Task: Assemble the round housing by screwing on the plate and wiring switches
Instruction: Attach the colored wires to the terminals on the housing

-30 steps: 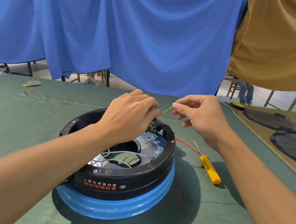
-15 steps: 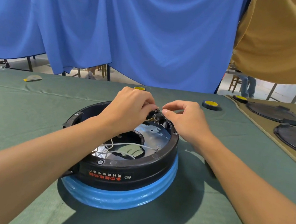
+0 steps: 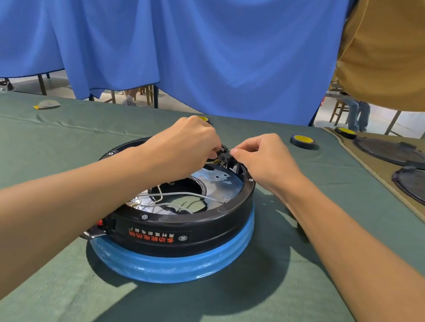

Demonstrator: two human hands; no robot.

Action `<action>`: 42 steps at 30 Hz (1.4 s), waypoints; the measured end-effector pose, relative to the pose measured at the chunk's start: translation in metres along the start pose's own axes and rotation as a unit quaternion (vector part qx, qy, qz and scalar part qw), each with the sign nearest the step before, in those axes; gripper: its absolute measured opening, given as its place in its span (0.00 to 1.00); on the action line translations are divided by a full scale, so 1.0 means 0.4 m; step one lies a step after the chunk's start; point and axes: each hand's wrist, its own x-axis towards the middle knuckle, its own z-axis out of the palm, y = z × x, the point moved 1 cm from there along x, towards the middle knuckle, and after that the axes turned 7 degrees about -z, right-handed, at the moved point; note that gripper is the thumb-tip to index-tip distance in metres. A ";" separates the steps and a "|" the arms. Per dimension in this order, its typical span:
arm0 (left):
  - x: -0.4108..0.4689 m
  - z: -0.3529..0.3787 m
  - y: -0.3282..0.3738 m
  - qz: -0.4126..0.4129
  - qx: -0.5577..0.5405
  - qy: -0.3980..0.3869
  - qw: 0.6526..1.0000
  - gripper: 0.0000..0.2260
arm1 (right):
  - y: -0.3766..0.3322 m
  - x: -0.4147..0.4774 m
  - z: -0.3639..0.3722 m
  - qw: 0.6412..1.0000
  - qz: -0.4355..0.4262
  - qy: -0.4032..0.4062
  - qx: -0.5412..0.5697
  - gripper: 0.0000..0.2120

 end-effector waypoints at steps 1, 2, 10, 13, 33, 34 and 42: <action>-0.002 -0.003 0.003 0.008 0.018 -0.001 1.000 0.11 | -0.001 -0.001 -0.001 1.000 -0.001 -0.002 0.000 0.09; -0.005 -0.006 0.004 0.018 0.035 -0.001 0.999 0.10 | -0.002 -0.002 -0.002 1.000 -0.001 -0.004 0.000 0.09; -0.024 -0.010 0.012 0.017 0.027 0.033 0.999 0.13 | -0.009 -0.007 -0.005 1.000 0.003 -0.007 -0.008 0.09; -0.029 -0.020 0.015 -0.029 0.025 0.058 0.998 0.13 | -0.010 -0.010 -0.007 1.000 0.002 -0.010 -0.007 0.09; -0.008 0.026 0.038 -0.280 -0.189 0.024 0.941 0.06 | -0.013 -0.009 -0.010 1.000 -0.006 -0.017 -0.017 0.09; -0.009 0.026 0.039 -0.280 -0.190 0.026 0.941 0.06 | -0.013 -0.009 -0.010 1.000 -0.007 -0.017 -0.019 0.09; -0.019 0.022 0.051 -0.269 -0.204 0.035 0.941 0.06 | -0.015 -0.009 -0.009 1.000 -0.011 -0.016 -0.019 0.09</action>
